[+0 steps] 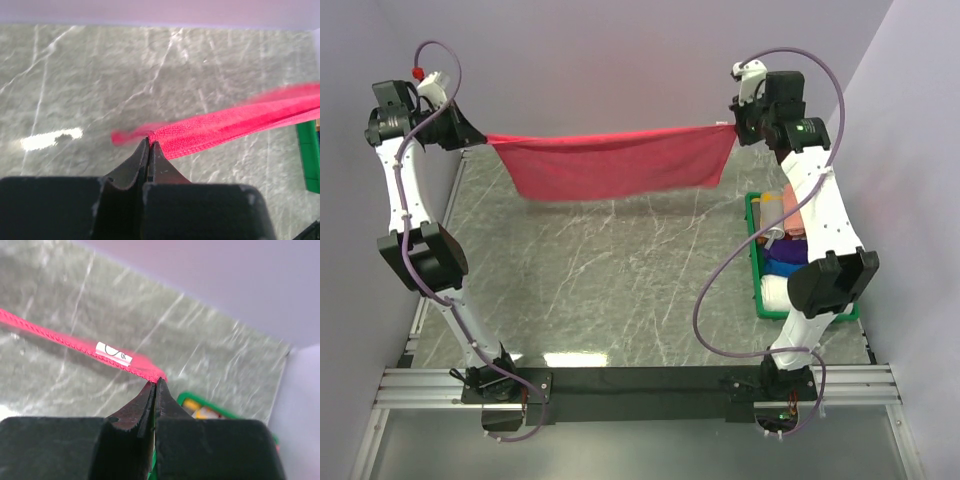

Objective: Roll the towels
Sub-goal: Flatten the towel

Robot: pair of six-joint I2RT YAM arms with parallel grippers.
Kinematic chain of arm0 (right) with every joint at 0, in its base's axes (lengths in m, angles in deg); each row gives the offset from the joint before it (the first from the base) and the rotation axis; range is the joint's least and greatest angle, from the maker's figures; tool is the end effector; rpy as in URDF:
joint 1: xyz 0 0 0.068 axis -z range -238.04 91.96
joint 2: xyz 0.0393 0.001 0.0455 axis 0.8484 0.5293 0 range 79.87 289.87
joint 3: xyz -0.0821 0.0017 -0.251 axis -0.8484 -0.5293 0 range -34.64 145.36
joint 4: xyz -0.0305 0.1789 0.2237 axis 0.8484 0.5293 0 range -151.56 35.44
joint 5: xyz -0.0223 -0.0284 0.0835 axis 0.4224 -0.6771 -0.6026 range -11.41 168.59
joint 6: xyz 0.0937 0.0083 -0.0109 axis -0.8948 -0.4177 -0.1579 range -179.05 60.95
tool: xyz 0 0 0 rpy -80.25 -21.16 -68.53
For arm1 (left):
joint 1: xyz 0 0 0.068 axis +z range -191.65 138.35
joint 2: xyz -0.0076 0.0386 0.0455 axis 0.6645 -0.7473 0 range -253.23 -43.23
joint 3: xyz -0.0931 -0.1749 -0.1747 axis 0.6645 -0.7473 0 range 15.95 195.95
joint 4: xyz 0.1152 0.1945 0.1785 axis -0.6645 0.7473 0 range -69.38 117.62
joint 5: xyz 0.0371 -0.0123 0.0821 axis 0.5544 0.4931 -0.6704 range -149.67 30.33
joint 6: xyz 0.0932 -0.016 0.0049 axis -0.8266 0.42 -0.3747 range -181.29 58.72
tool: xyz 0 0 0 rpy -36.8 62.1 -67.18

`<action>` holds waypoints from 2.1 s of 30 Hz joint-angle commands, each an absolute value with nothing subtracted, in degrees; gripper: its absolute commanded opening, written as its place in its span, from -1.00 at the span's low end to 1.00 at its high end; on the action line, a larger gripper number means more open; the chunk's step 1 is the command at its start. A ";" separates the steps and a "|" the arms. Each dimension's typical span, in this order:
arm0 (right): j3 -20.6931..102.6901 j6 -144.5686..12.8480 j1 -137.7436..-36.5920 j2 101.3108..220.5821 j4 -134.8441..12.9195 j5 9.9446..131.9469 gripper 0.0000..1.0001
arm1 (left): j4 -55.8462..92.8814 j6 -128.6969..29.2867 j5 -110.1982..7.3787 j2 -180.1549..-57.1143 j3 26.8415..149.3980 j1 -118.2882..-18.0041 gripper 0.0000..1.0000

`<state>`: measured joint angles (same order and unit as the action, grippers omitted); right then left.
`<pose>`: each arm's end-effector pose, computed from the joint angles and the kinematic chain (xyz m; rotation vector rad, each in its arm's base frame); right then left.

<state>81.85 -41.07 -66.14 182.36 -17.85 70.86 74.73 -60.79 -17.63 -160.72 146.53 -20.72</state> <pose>0.4574 0.0767 0.4080 -0.5496 2.0108 0.0360 0.4819 0.1229 0.3697 -0.0292 2.1431 -0.6277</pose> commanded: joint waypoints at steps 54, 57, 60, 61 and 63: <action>23.71 -30.74 -87.58 153.77 -10.49 68.92 0.03 | 94.03 -97.95 -24.61 -141.75 98.38 -7.72 -0.18; 28.54 -33.46 -84.15 159.56 -12.86 67.16 -0.06 | 88.84 -94.42 -24.60 -142.98 101.29 -9.65 -0.19; 33.90 -36.98 -81.78 167.12 -15.23 67.51 -0.20 | 80.58 -87.67 -25.48 -144.73 100.85 -11.58 -0.27; 36.36 -38.38 -81.25 170.36 -15.85 68.12 -0.23 | 79.08 -85.56 -24.87 -145.35 100.77 -12.89 -0.31; 38.65 -39.18 -80.98 173.11 -17.52 69.61 -0.34 | 76.18 -83.09 -24.69 -147.19 101.03 -14.57 -0.49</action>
